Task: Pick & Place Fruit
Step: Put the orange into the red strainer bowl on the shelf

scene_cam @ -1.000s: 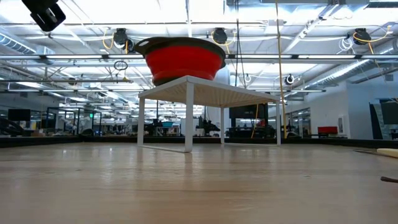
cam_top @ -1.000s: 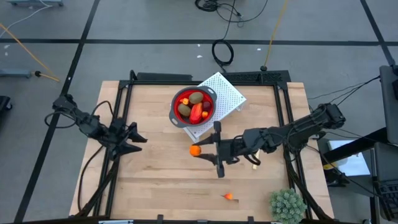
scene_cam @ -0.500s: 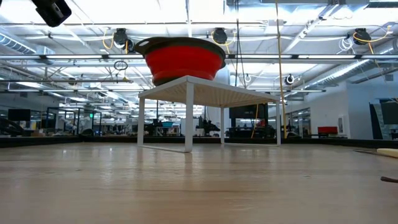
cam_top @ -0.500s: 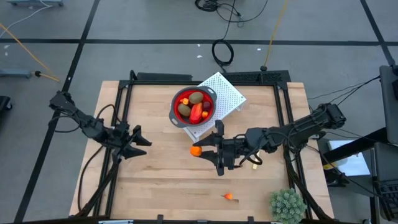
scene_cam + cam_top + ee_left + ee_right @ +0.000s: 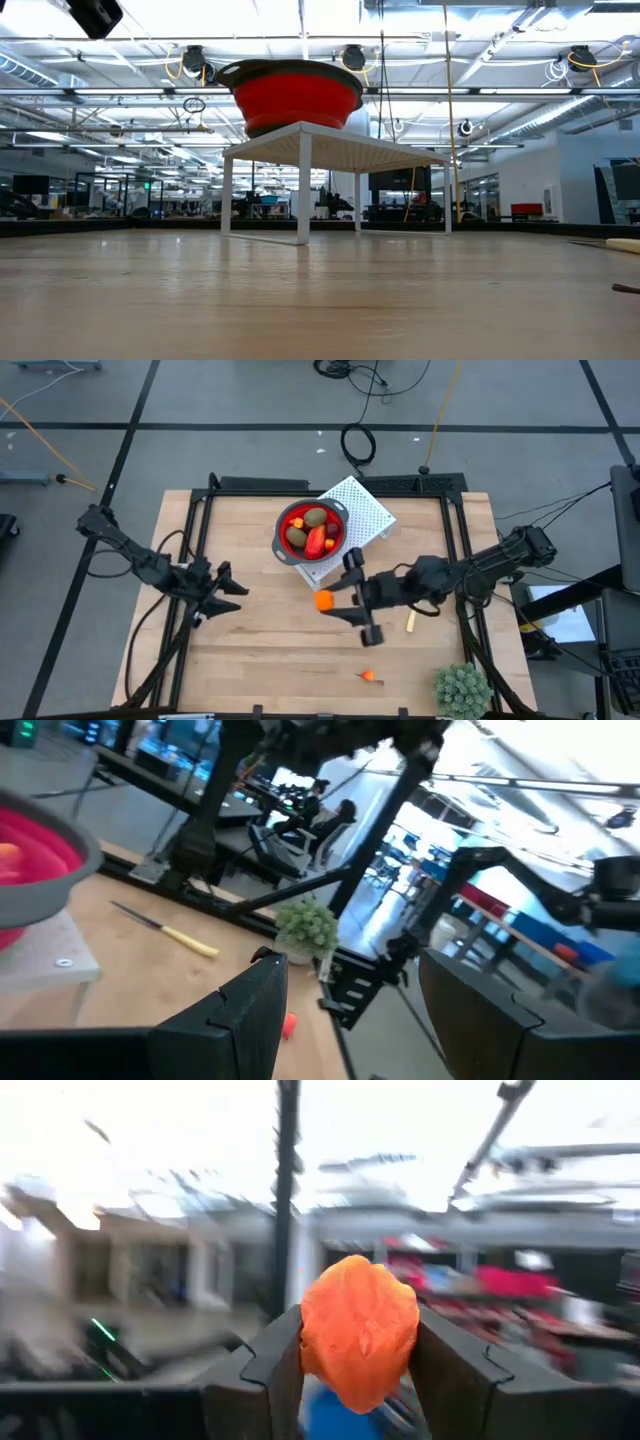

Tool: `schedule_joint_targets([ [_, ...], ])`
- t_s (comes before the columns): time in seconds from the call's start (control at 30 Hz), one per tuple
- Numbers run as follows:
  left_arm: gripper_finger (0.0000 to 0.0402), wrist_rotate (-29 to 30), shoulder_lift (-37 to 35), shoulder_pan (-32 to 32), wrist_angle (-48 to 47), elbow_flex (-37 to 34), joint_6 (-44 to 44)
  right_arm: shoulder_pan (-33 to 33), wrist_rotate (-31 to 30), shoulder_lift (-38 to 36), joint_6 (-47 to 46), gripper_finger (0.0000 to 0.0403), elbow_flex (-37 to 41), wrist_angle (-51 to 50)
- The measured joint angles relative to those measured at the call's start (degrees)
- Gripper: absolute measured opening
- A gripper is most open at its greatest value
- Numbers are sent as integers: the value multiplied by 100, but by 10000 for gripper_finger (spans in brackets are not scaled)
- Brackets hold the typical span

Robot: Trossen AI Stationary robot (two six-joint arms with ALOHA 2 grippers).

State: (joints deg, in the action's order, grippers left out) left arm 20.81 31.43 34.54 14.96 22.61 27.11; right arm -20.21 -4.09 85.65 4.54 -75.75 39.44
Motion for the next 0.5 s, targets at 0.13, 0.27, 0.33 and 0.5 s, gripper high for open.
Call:
schedule_joint_targets([
  [0.13, 225, 198, 118, -2, 2, 0, -16, -4, 772, -7, -847, 149, 0, 781],
  [0.27, 225, 326, 214, -1, 14, 0, -36, -11, 1625, -7, -1476, 154, 0, 1544],
  [0.33, 225, 330, 259, -1, 25, 0, -41, -15, 1931, -9, -1682, 154, 0, 1860],
  [0.5, 225, 329, 311, -1, 24, 0, -40, -13, 2227, -11, -1731, 154, 0, 2162],
])
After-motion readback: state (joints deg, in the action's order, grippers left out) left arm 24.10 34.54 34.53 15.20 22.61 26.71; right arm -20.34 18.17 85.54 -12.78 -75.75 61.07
